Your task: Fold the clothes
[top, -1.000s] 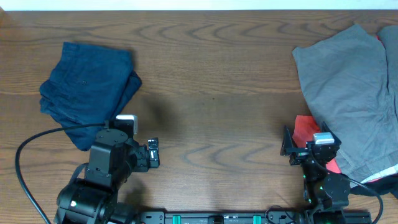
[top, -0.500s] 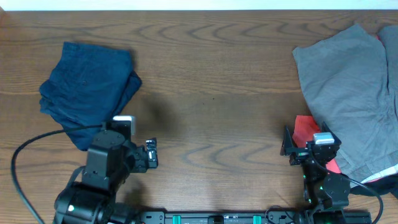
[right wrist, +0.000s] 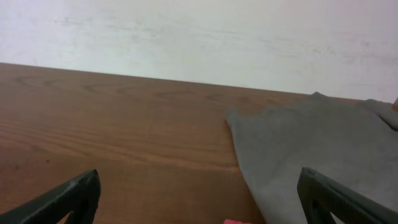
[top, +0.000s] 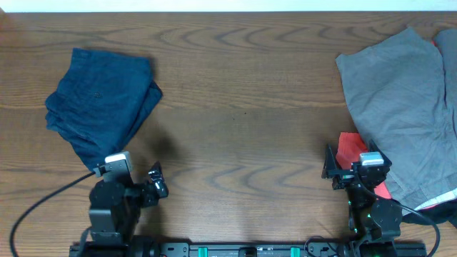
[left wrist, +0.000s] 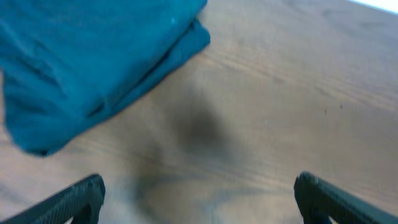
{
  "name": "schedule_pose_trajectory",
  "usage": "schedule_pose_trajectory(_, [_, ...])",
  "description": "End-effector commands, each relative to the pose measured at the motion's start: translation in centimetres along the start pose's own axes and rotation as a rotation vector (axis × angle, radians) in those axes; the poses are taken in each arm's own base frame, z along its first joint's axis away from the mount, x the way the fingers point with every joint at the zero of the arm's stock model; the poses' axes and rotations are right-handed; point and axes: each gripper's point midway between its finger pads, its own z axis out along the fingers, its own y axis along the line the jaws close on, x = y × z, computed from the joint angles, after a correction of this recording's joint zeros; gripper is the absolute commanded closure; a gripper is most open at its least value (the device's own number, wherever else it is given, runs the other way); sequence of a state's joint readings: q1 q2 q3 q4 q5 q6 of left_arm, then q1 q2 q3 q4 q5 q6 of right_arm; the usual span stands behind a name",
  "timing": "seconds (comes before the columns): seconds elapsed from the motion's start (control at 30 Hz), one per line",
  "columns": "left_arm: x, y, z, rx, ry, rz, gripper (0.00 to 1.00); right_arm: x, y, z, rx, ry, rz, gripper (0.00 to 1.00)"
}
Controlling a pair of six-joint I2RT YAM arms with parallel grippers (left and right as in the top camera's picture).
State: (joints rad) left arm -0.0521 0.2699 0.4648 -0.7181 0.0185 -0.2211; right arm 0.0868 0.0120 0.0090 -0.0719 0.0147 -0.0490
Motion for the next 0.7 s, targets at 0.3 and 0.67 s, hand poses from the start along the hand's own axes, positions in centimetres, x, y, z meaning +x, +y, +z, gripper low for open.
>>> schedule_pose_trajectory(0.3, [-1.7,0.8,3.7,0.028,-0.365,-0.029,0.02,0.2,-0.4,0.0,0.013,0.003,-0.014,0.01])
schedule_pose_trajectory(0.67, [-2.1,0.9,4.5,0.028,-0.47,0.027,0.02,0.2,-0.4,0.0,0.013,0.003,-0.014,0.01])
